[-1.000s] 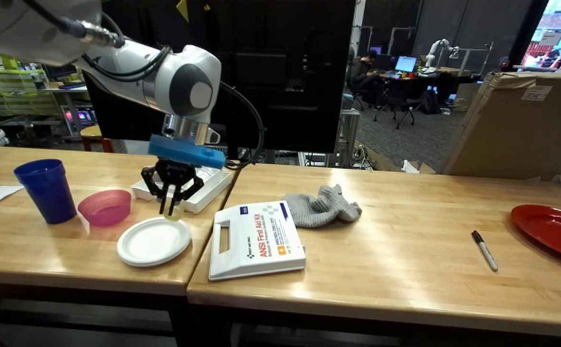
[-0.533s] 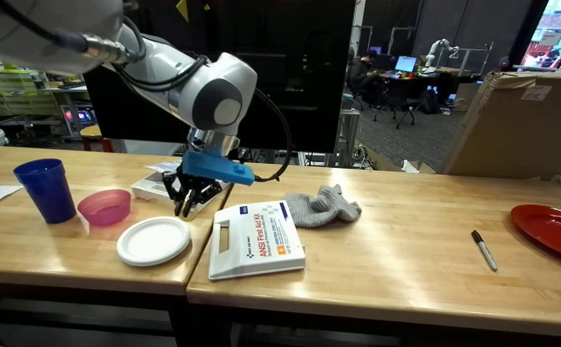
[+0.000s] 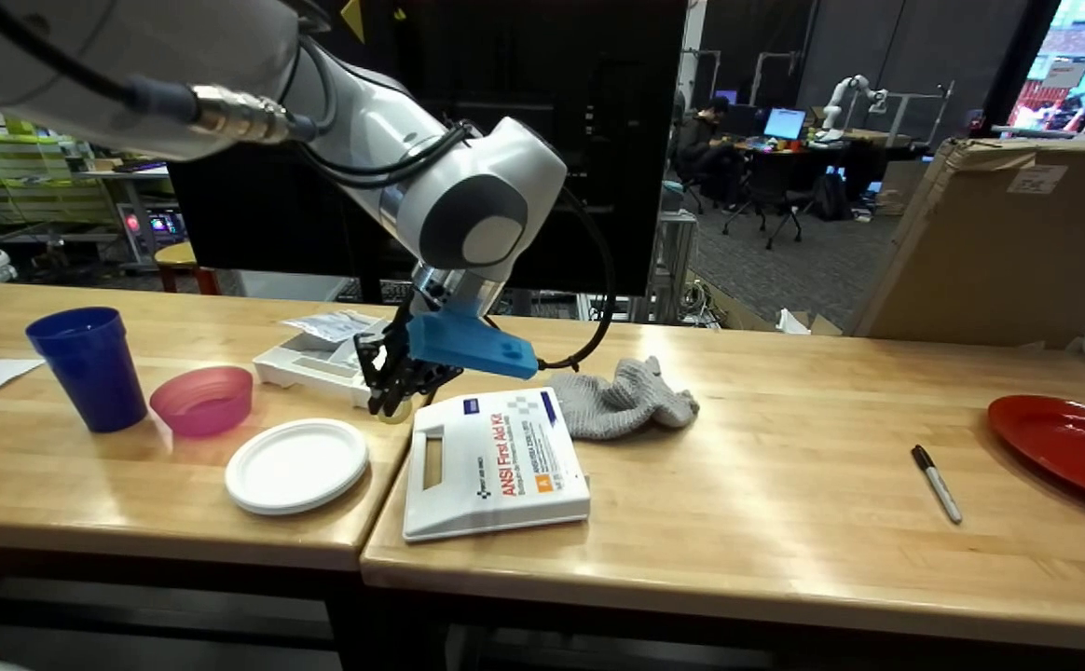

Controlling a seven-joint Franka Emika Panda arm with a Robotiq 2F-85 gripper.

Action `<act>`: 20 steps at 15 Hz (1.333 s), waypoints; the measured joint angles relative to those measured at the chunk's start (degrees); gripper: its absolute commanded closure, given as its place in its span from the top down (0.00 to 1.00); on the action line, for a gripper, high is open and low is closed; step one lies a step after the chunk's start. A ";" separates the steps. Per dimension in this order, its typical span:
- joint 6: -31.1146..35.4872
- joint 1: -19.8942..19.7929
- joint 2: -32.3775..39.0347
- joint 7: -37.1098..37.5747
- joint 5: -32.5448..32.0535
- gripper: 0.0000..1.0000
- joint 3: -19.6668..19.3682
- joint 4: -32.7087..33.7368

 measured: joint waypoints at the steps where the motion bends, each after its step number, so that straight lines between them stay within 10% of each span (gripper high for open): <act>1: -0.02 -0.27 0.21 -0.94 0.64 0.04 -0.26 0.01; 20: -2.12 -4.52 11.00 -11.36 6.21 0.04 -1.12 6.35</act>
